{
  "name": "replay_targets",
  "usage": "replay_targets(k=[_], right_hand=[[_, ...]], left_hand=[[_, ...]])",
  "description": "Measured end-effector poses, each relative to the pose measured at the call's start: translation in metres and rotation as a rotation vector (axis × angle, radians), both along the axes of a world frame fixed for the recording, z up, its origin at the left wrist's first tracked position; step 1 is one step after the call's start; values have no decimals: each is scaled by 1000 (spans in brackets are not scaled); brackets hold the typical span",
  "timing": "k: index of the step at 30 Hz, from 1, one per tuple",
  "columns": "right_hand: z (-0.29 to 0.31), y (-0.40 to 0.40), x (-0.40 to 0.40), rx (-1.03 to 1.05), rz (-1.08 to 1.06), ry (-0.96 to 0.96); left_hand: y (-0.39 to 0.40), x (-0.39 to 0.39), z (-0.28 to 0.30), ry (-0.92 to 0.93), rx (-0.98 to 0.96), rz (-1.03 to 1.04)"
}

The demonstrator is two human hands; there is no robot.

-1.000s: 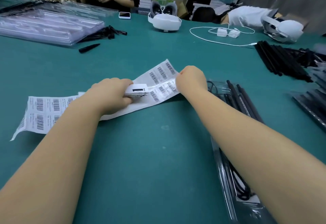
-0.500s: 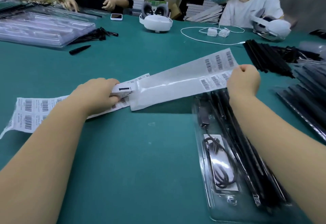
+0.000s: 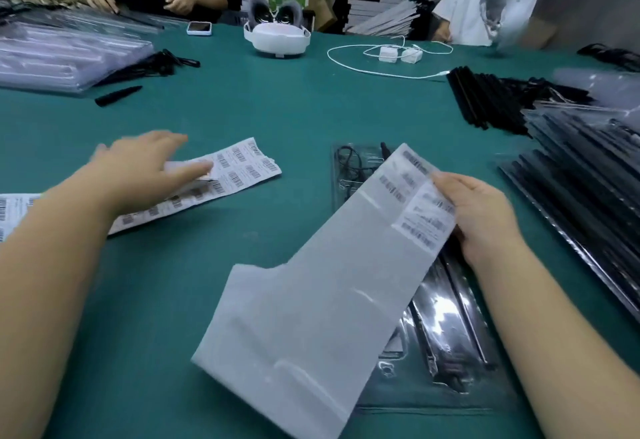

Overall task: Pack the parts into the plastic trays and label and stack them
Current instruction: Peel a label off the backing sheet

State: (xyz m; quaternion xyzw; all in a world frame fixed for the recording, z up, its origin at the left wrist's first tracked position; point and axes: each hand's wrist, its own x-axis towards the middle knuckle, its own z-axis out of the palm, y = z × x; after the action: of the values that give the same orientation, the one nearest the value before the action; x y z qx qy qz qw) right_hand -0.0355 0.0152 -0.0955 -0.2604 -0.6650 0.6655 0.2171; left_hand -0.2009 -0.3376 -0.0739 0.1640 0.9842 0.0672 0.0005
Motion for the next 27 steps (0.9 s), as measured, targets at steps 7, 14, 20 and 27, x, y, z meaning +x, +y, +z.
replay_targets(k=[7,14,20,27], right_hand=[[9,-10,2,112,120,104],[7,-12,-1,70,45,171],[2,-18,-4,225,61,186],[8,-13,2,739,-71,174]], left_hand=[[98,84,22,-131,673,-199],[143,122,-1,-806,982,-73],[142,120,-4,-1070,1131,-237],[144,115,-20,-1178,1304,-117]])
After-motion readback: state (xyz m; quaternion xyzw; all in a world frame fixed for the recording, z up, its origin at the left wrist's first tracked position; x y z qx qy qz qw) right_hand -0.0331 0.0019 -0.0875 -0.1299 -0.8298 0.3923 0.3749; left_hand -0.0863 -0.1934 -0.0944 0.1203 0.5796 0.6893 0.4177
